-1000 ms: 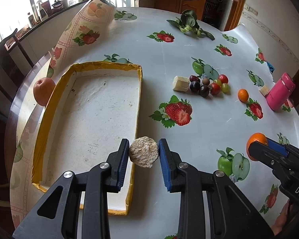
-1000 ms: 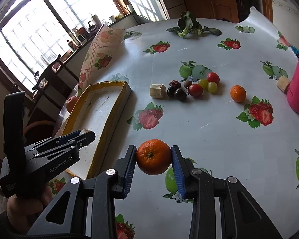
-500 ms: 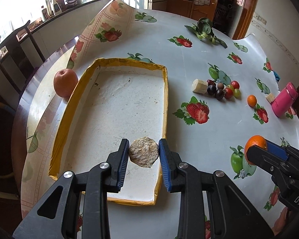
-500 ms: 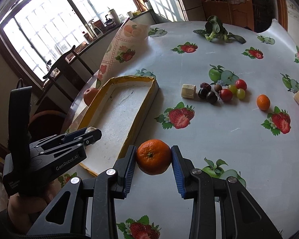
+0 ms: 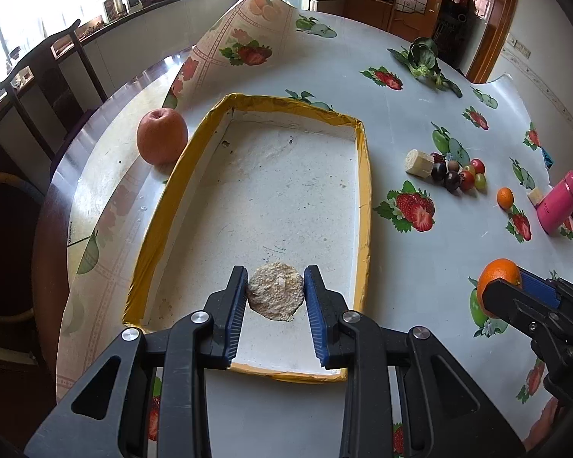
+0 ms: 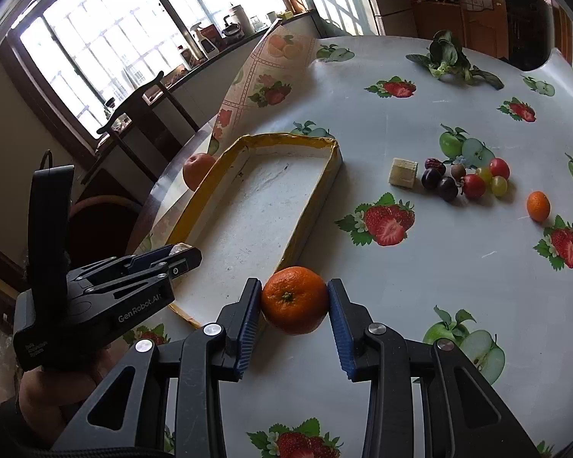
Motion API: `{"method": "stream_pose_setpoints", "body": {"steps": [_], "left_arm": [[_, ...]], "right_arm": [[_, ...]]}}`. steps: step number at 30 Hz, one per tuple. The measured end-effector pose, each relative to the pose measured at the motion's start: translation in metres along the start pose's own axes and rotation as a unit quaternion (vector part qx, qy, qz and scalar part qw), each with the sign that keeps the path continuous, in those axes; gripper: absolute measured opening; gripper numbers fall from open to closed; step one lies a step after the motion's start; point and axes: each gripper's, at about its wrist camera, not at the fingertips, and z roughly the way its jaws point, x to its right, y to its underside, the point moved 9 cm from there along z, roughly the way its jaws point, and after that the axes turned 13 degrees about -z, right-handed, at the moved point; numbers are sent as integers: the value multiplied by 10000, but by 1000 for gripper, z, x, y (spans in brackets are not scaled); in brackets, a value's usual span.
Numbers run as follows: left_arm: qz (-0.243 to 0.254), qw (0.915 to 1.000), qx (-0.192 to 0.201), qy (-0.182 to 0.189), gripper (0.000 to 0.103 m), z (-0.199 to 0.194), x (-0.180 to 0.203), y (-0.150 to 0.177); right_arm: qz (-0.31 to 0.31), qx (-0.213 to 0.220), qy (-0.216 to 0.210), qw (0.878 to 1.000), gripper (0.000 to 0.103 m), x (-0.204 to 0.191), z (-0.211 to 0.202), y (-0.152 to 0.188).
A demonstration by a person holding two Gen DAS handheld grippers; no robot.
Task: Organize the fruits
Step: 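Carry the orange and the biscuit over the yellow-rimmed tray with both tools, then open the right tool to drop the orange while the left tool releases the biscuit in the tray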
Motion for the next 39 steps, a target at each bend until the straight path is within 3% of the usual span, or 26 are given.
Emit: {"method": "stream_pose_setpoints", "body": {"steps": [24, 39], "left_arm": [[-479, 9978, -347, -300, 28, 39, -56, 4], [-379, 9951, -773, -493, 28, 80, -62, 23]], "right_arm": [[-647, -285, -487, 9963, 36, -62, 81, -38], [-1037, -1099, -475, 9874, 36, -68, 160, -17]]}}
